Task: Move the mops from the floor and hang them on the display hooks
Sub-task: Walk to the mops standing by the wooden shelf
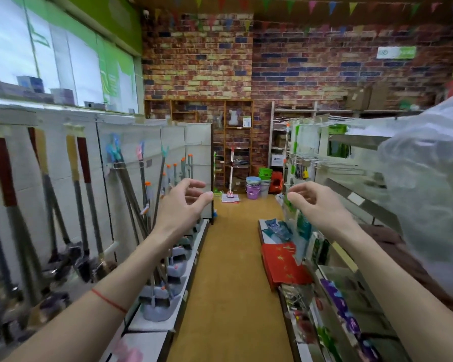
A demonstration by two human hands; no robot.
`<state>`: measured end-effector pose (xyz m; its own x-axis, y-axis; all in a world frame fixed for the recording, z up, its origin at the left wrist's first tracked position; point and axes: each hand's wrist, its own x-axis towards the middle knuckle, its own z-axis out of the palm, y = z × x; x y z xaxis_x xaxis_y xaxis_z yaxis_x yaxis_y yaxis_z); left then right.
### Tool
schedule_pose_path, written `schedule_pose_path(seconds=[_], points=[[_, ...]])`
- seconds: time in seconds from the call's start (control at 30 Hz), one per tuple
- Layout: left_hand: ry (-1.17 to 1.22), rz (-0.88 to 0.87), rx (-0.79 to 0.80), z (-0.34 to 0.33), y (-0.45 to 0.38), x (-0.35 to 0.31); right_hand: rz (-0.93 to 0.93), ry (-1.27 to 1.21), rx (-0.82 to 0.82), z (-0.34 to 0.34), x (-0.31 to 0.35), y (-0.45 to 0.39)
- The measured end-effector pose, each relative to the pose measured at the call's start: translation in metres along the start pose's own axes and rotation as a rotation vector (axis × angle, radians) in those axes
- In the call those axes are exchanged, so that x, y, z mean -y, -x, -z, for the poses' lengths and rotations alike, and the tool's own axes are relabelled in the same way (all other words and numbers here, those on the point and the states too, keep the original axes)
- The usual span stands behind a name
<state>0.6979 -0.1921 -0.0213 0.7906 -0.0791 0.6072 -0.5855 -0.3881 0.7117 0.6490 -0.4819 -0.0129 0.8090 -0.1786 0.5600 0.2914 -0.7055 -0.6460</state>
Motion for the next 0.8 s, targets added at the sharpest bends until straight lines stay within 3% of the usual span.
schedule_pose_path(seconds=[0.37, 0.8], points=[[0.038, 0.052, -0.017, -0.098, -0.154, 0.096, -0.029, -0.06, 0.053, -0.076, -0.111, -0.166], [0.057, 0.03, -0.019, -0.182, -0.383, 0.261, -0.056, -0.032, 0.035, -0.21, -0.207, -0.393]])
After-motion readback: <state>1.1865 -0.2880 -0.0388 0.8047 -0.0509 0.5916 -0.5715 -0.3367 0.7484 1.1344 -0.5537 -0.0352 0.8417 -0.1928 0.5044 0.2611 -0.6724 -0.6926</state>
